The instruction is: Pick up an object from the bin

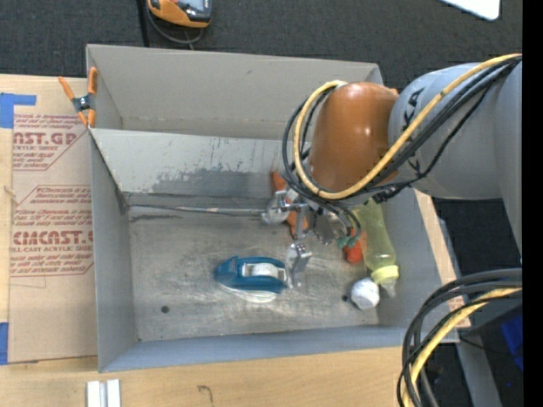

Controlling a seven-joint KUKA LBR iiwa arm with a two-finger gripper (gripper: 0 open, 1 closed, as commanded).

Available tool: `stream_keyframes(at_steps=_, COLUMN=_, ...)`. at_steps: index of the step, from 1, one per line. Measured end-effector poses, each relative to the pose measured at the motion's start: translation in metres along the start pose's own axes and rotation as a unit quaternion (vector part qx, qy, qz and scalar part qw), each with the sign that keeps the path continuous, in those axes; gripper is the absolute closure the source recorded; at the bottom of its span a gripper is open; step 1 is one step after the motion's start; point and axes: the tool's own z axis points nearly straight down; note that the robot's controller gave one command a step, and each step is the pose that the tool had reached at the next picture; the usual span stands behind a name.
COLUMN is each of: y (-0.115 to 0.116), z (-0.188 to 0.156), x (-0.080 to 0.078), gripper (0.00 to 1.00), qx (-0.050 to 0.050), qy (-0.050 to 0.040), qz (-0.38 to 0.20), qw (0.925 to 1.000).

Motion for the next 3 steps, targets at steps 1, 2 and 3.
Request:
stream_keyframes(at_steps=1, y=-0.004, z=-0.016, x=-0.005, gripper=0.00, qx=0.001, qy=-0.0034, qz=-0.007, qw=1.0000)
stream_keyframes(at_steps=2, y=0.017, z=-0.023, x=-0.009, gripper=0.00, qx=0.002, qy=-0.0117, qz=-0.019, qw=0.9998)
stream_keyframes(at_steps=3, y=0.016, z=0.034, x=0.013, gripper=0.00, qx=0.002, qy=-0.0109, qz=-0.056, qw=0.9983)
